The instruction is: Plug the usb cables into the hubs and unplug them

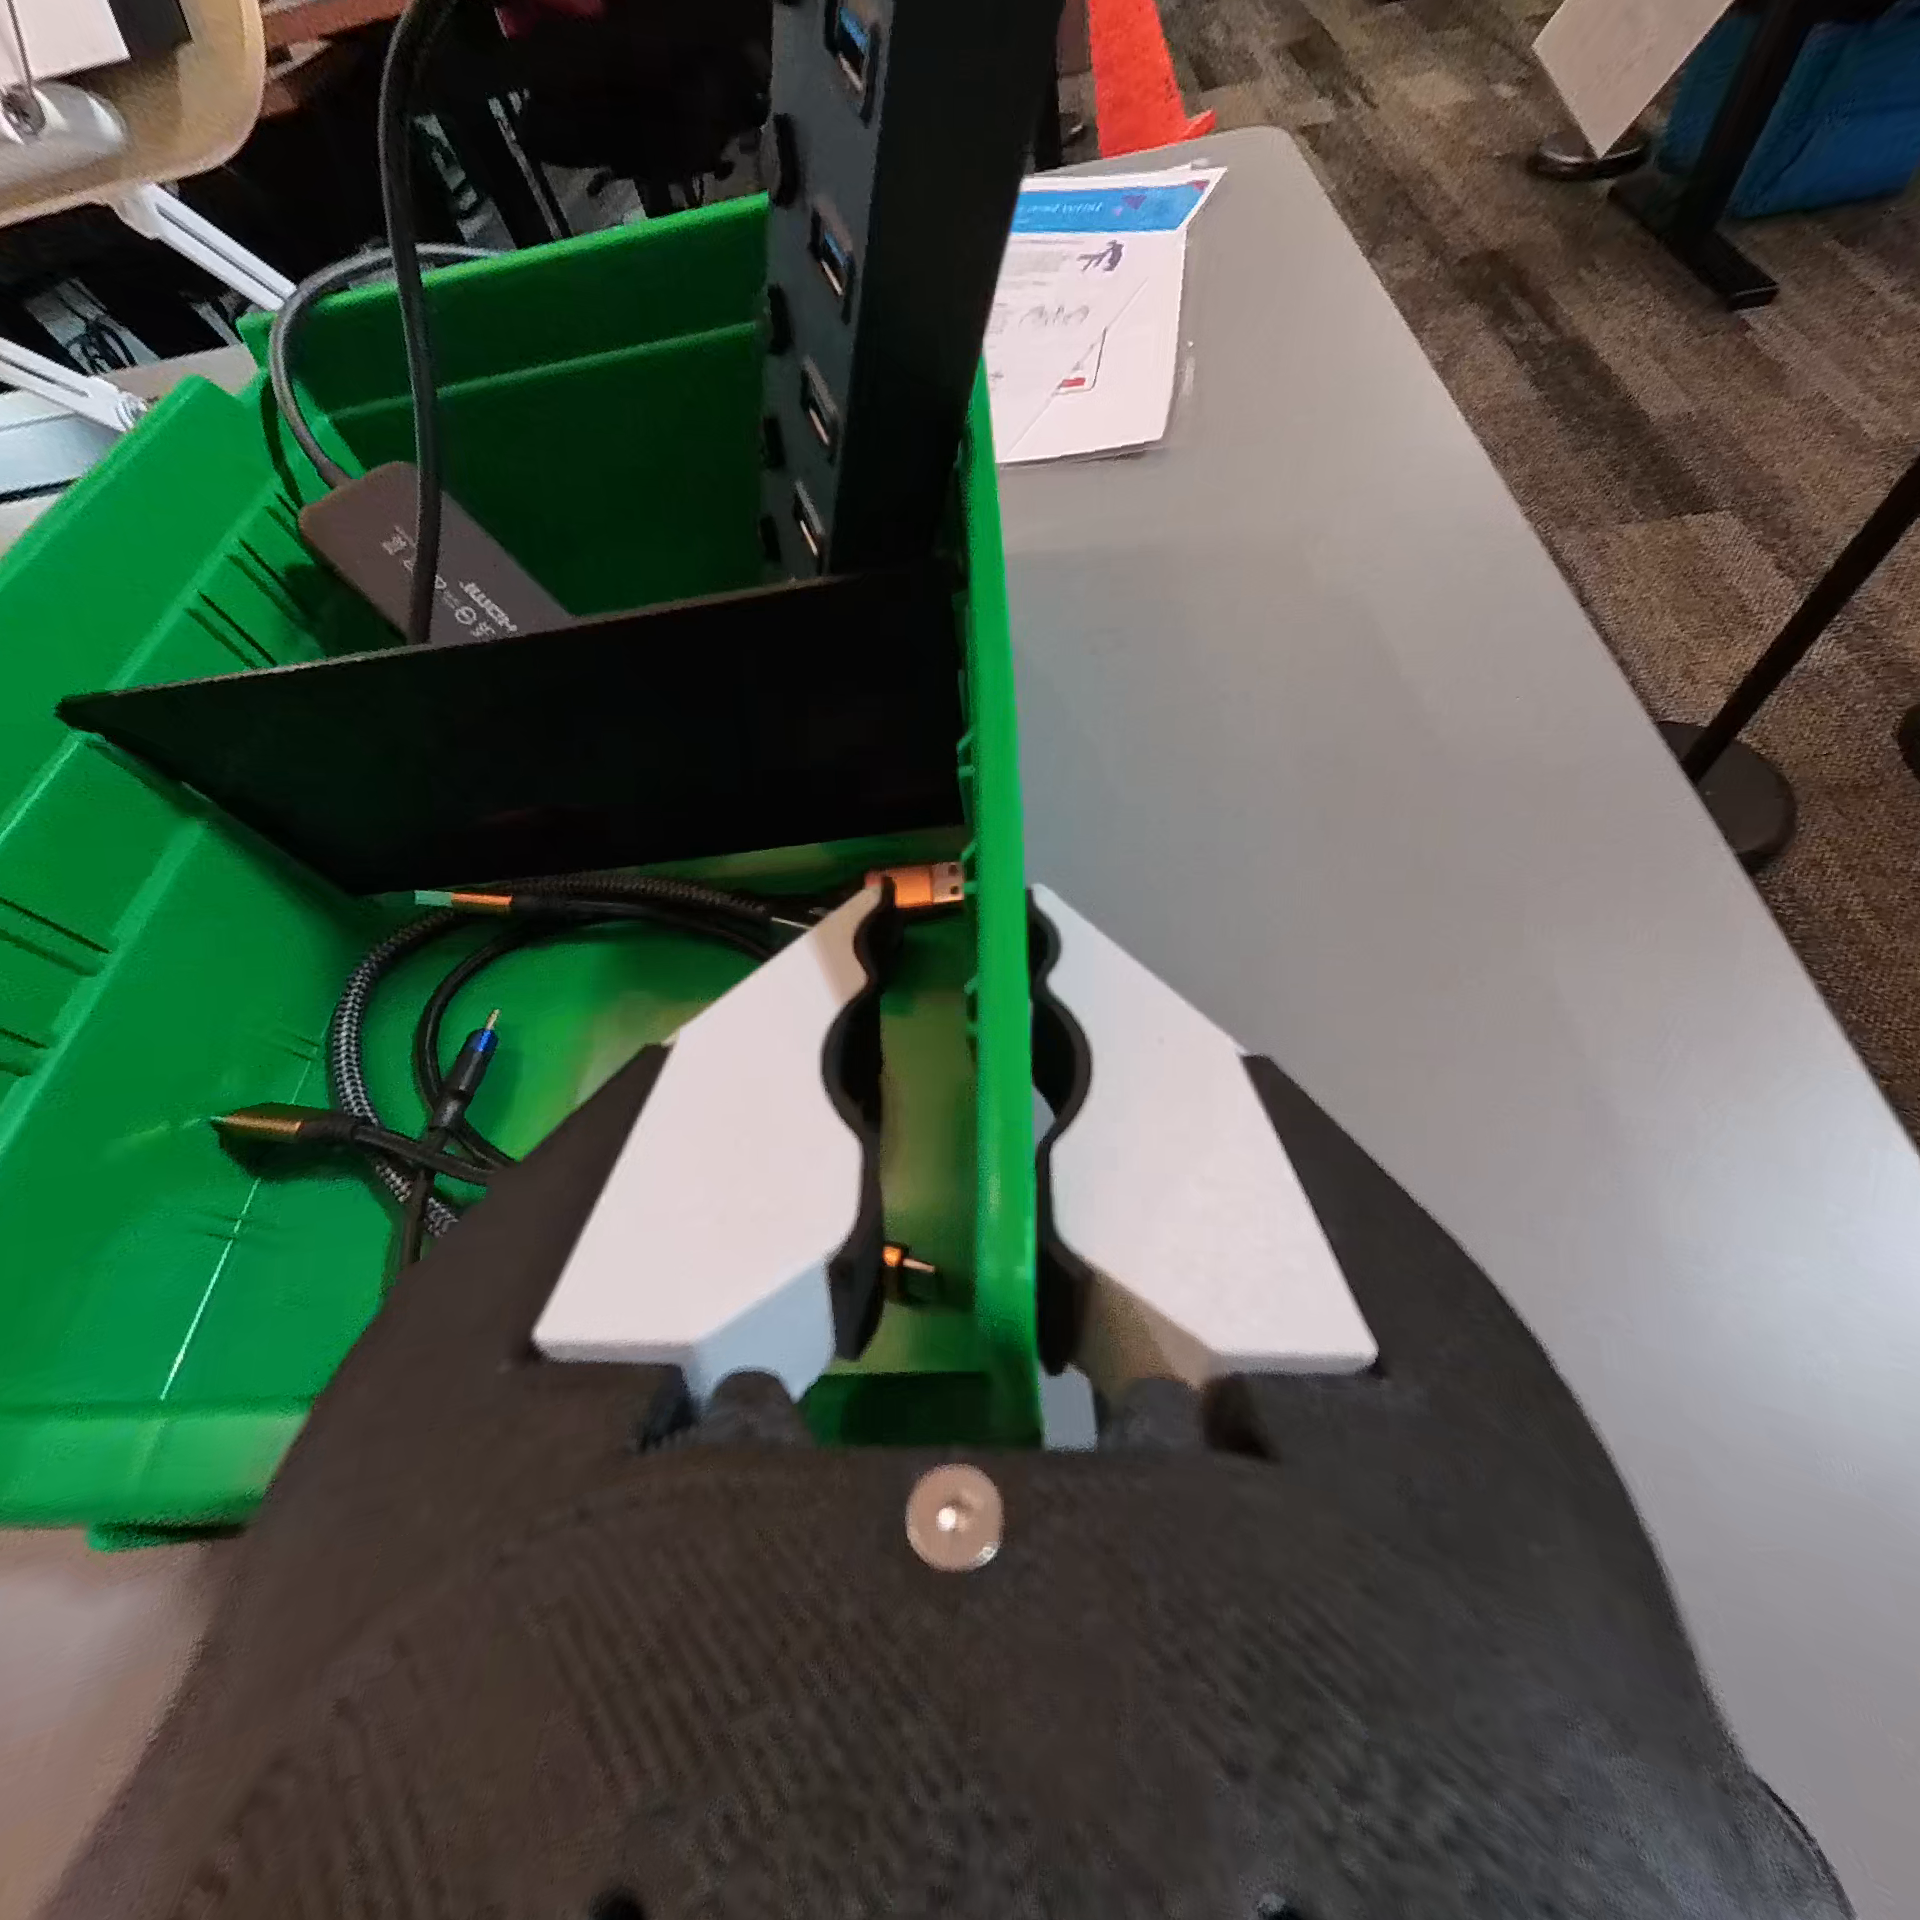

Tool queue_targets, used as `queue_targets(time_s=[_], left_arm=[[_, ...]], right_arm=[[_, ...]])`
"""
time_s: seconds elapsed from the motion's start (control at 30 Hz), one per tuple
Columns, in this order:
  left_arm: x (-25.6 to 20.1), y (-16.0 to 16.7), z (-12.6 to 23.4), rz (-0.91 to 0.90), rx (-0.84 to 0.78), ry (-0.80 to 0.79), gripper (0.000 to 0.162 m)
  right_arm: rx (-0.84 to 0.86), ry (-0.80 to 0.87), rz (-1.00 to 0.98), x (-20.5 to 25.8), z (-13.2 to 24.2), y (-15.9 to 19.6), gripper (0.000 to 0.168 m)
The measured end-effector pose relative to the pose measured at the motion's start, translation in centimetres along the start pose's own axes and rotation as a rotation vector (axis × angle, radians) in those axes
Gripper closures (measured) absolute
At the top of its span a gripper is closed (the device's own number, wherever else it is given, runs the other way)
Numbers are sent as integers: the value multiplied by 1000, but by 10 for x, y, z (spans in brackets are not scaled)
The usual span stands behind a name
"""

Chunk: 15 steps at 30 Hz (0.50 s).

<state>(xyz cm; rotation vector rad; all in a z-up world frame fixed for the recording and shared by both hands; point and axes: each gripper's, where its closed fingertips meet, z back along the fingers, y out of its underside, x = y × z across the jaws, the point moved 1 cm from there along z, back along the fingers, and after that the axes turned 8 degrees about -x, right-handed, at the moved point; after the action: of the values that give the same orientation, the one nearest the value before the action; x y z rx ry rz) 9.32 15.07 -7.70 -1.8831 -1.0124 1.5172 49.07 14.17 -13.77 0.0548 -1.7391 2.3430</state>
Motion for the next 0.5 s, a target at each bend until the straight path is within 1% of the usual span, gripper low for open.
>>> queue_targets(time_s=[0.13, 0.2, 0.3, 0.33, 0.43, 0.5], left_arm=[[0, 1, 0, 0, 3, 0, 145], [0, 1, 0, 0, 3, -1, 145], [0, 1, 0, 1, 3, -2, 145], [0, 1, 0, 1, 3, -3, 145], [0, 1, 0, 3, 3, -5, 145], [1, 0, 0, 4, 0, -6, 145]], right_arm=[[0, 6, -12, -2, 0, 0, 155], [0, 24, -21, -5, 0, 0, 163], [0, 18, -30, -6, 0, 0, 163], [-2, 13, -51, -5, 0, 0, 163], [-24, -24, -206, -6, 1, -2, 162], [-21, -29, -199, -7, 3, -3, 162]])
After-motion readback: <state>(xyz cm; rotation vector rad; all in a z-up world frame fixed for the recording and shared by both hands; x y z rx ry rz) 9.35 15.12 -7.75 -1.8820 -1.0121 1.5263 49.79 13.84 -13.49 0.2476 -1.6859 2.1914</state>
